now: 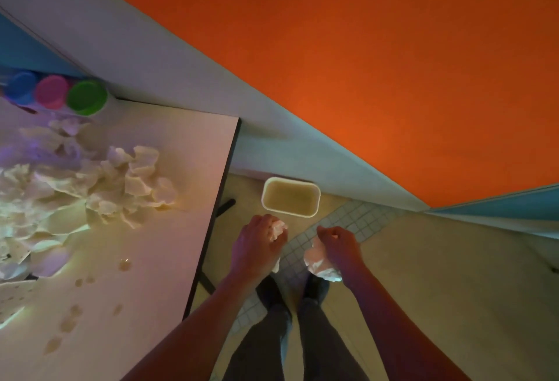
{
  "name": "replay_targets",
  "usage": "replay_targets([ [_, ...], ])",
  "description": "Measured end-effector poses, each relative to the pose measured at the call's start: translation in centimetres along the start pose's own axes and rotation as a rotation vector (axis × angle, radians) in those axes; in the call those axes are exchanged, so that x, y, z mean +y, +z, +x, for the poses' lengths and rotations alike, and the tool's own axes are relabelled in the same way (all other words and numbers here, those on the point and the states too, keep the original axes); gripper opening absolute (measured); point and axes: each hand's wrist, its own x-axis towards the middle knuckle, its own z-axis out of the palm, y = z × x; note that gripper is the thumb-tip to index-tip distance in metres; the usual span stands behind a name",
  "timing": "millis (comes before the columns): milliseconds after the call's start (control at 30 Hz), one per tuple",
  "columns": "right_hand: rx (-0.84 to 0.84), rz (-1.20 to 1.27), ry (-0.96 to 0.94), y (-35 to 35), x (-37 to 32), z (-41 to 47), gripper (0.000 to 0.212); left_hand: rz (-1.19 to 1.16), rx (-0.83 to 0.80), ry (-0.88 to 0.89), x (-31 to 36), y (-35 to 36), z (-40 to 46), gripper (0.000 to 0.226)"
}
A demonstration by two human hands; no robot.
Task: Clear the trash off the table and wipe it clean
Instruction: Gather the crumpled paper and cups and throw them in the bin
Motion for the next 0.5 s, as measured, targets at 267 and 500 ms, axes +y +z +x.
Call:
replay_targets([
  [267, -0.001, -0.067, 0.021, 3.1, 1.8, 8.2, 0.035, 0.029, -0.027, -0.073, -3.7, 8.2, 6.3, 0.034],
  [500, 0.008, -0.075, 0.041, 7.7, 6.8, 17.7, 0.038, -0.065, 0.019, -0.126, -8.4, 16.2, 12.6, 0.039],
])
